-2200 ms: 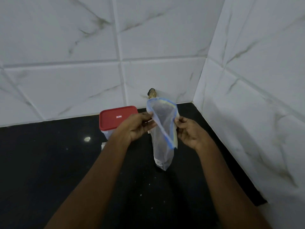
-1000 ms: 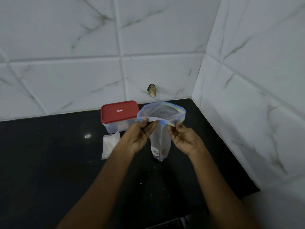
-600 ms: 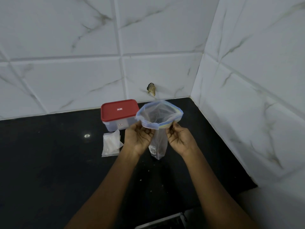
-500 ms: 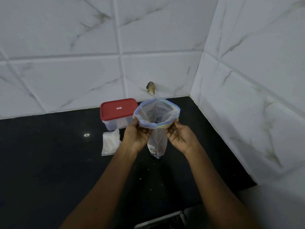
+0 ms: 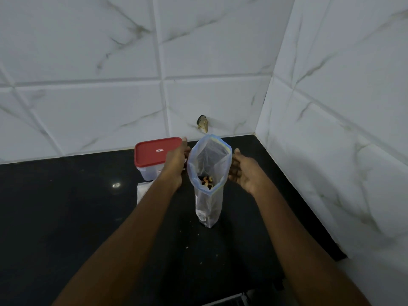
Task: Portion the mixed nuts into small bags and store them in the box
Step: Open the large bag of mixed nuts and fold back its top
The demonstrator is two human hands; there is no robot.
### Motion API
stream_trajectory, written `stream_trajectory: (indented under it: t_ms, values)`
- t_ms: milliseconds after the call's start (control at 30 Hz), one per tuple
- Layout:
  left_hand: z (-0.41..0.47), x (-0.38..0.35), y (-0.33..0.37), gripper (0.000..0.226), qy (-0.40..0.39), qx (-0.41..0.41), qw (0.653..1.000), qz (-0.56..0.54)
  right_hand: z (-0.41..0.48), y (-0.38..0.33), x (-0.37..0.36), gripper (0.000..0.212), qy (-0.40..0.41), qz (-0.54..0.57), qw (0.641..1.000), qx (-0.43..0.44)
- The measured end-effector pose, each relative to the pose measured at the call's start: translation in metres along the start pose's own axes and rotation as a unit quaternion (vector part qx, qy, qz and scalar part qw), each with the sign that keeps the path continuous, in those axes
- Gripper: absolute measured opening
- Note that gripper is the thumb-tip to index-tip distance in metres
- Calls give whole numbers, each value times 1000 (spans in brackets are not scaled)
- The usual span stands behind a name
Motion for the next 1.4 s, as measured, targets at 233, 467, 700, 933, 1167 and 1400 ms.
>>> stream_trajectory:
  t_ms: [233,467,700,933,1167,1400]
  values:
    - [12,-29,17,20,-126,41,990,-41,11,-7,-24,23,-59,64,995,-46]
    - [22,-39,-2,24,-177,137,963,-154,16,-2,-23,39,-103,145,981,-73]
    - [39,-30,-9,35,-97,49,994,-11,28,-11,-18,40,-58,-108,992,12]
    - [46,-23,43,41,13,-219,917,332,39,-52,-39,33,33,-401,888,223]
    - [53,-22,62,26,74,-263,829,488,56,-58,-54,24,18,-499,830,249]
    - [47,-27,57,35,-26,-213,926,311,50,-60,-56,22,-49,-405,875,260]
Point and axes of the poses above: each hand's wrist, its own z-axis towards the middle knuckle, its own x-axis out of the back of the hand, y = z × x, the point moved 8 cm from there along z, towards the middle knuckle, and after that the axes turned 9 degrees about z, right-handed, at the moved point
